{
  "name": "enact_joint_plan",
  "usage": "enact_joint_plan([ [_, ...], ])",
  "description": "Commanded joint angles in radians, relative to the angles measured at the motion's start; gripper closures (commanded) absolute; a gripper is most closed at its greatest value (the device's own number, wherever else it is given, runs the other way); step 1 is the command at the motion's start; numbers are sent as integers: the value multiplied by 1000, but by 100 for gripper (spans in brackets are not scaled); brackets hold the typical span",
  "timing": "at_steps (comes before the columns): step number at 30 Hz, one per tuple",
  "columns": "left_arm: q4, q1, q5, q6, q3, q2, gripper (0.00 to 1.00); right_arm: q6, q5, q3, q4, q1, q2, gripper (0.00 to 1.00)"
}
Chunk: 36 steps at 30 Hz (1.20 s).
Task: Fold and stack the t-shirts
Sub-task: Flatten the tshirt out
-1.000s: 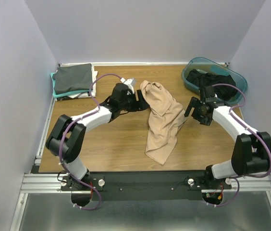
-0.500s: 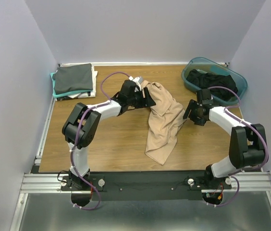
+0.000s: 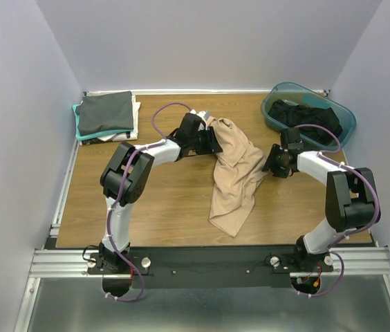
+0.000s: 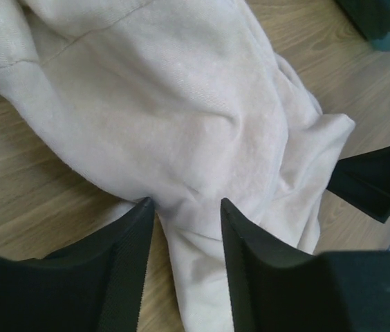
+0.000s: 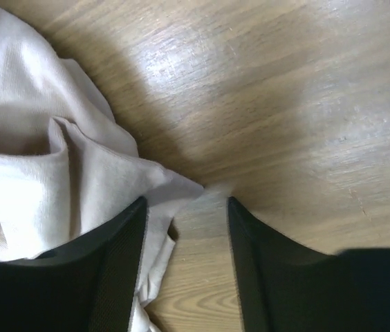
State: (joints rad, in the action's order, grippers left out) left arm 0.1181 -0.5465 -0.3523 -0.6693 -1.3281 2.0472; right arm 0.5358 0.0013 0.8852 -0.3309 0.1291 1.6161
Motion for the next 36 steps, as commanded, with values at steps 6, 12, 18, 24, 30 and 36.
enact_joint_plan([
  [6,-57,6,12,54,-62,82,76,-26,-32,12,23,-5,86,96],
  [12,-55,51,-14,83,-68,62,100,-34,-37,34,18,-5,76,100],
  [18,-49,186,-79,94,-11,-94,100,-92,-52,138,-17,-5,-1,99],
  [24,-90,313,-188,134,10,-243,100,-160,-6,359,-147,-6,-28,100],
  [30,-213,365,-238,198,-49,-364,100,-207,77,576,-261,-9,-84,100],
  [36,-258,457,-321,203,-95,-522,100,-243,118,673,-289,-11,-202,100],
])
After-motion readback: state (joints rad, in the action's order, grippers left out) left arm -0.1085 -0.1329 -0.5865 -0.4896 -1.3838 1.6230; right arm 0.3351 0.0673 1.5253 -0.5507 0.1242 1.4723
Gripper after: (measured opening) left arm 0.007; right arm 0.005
